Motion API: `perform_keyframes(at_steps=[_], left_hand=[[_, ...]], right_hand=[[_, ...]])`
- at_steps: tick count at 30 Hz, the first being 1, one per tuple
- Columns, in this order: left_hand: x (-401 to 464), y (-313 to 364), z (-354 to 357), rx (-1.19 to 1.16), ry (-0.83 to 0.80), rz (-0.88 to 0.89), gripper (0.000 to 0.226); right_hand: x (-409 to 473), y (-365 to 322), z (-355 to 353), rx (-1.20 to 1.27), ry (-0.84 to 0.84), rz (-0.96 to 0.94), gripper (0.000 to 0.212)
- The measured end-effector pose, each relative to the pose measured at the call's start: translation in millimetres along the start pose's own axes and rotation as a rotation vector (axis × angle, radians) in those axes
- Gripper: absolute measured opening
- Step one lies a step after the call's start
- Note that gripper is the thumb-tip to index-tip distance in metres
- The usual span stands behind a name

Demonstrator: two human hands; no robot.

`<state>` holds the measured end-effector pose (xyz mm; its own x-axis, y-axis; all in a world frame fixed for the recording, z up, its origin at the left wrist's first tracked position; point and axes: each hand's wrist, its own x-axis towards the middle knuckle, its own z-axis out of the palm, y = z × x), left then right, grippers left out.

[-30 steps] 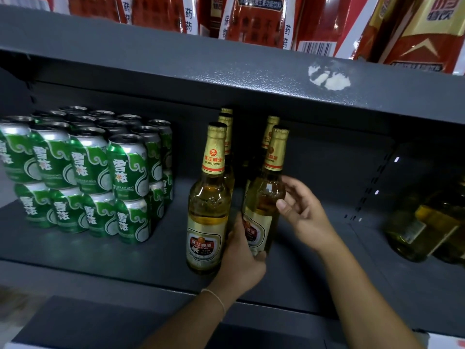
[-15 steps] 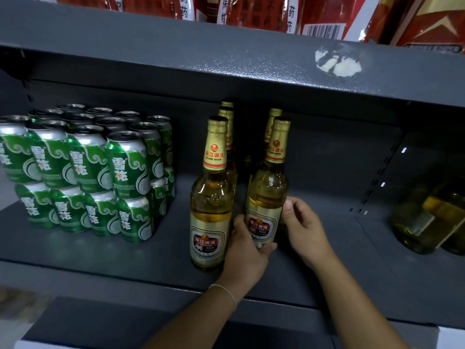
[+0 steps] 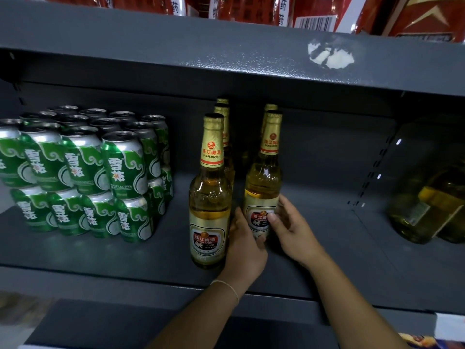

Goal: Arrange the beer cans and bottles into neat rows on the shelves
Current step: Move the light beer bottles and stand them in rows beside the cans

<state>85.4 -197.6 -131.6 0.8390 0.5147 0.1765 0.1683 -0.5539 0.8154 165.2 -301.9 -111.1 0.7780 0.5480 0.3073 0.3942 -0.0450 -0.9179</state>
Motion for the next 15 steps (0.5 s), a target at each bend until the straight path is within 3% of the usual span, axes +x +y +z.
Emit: perform_keyframes(at_steps=[7,15], left_hand=[[3,1,0,0.03,-0.012,0.004,0.084],[5,7,-2,0.006,-0.041,-0.032,0.081]], right_hand=[[-1,9,4,0.013,0.053,0.033,0.06],[1,11,8,0.019,0.111,0.038,0.046]])
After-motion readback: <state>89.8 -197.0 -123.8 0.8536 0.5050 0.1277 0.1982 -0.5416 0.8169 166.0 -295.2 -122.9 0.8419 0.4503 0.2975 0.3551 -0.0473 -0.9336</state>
